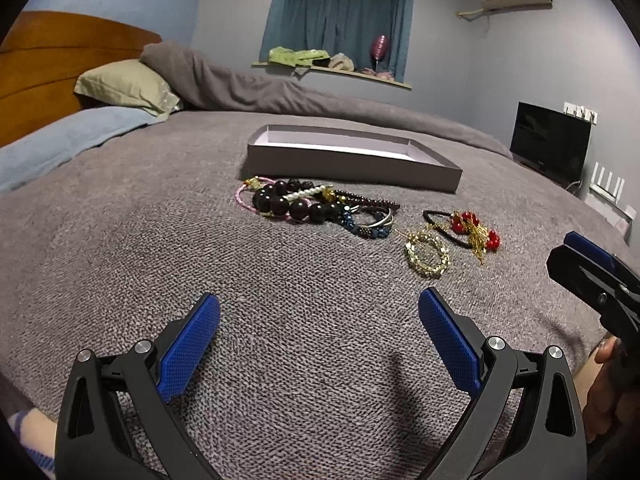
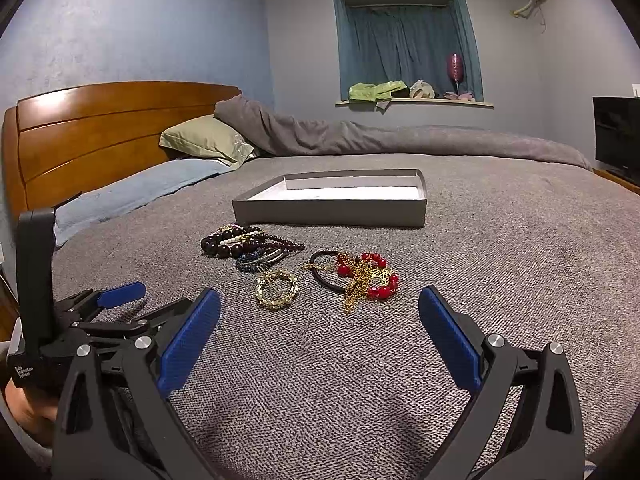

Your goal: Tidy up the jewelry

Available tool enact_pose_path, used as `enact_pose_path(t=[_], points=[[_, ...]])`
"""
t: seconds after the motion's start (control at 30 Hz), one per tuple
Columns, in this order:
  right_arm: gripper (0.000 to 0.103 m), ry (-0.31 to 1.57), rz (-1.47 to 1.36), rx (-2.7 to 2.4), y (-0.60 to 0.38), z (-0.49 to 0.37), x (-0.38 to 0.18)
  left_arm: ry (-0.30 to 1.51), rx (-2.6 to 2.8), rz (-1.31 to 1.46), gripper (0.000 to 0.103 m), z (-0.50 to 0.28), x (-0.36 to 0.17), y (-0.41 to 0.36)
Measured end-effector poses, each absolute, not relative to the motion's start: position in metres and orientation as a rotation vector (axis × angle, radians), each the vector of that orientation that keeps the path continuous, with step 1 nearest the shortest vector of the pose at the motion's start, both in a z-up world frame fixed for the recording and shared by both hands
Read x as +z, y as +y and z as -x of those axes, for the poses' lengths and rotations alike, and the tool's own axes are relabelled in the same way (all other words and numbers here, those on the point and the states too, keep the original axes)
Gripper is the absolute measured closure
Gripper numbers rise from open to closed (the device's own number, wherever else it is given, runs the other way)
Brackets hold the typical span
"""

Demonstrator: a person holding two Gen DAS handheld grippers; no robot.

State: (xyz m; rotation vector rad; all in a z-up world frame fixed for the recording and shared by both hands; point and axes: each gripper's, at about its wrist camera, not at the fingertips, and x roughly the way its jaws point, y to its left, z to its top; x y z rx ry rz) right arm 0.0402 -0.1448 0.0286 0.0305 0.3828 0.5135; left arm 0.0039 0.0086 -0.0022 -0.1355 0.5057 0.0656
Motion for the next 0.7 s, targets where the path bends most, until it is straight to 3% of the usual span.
enact_pose_path(t=[0.43,0.6,0.7], points=[[0.005,0.442,-0.034,0.485,-0.152,-0.055,0.037,0.475,-0.016,0.09,0.005,-0.016,0.004,-0.008],[0.005,0.445,-0.026,0.484,-0.16,-0.065,0.044,0.562,-0.057,0.047,0.005,-0.036,0.007,-0.021],[0.011,0.473,-0.049,0.485,-0.164,-0.074,0.044,0.598,-0.098,0.037,0.007,-0.048,0.007,-0.028]])
